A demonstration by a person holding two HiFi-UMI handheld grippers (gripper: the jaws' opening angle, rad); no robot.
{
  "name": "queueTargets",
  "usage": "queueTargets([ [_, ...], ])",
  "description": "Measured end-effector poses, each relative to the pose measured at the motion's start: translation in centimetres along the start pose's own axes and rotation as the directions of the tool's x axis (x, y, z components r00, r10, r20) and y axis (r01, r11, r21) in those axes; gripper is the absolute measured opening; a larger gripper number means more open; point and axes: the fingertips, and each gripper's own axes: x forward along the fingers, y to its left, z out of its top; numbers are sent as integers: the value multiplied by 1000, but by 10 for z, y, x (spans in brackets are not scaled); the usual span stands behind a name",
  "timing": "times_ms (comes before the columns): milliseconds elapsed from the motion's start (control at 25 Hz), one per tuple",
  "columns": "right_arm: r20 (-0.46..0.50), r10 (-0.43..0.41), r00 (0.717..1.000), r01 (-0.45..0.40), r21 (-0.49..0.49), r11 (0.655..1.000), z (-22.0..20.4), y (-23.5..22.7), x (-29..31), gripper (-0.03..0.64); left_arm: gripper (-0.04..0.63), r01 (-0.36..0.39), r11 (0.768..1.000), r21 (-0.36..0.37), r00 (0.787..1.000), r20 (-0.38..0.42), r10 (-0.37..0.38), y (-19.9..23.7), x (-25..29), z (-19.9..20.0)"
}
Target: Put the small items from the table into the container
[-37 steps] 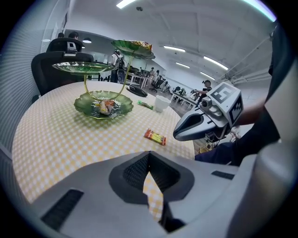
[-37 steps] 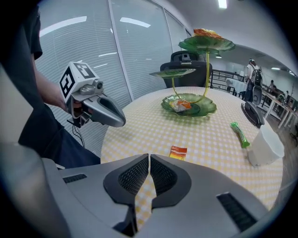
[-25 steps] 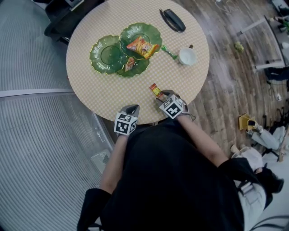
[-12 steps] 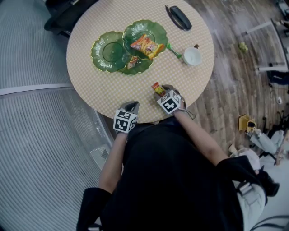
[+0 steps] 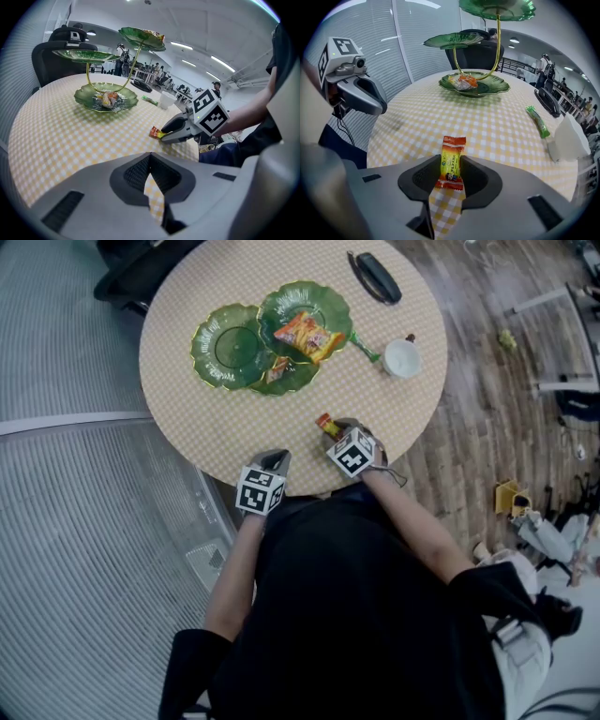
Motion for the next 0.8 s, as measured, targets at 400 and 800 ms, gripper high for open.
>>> queueTargets([
  [400, 18, 12, 1000, -12, -41, 999, 3, 2, -10, 54, 3, 0, 1000, 18, 1000, 13, -1, -5, -2, 2],
  [800, 40, -10, 999, 12, -52, 999, 7, -3, -21, 49, 3, -3, 1000, 21, 1000, 30, 3, -9, -5, -1],
])
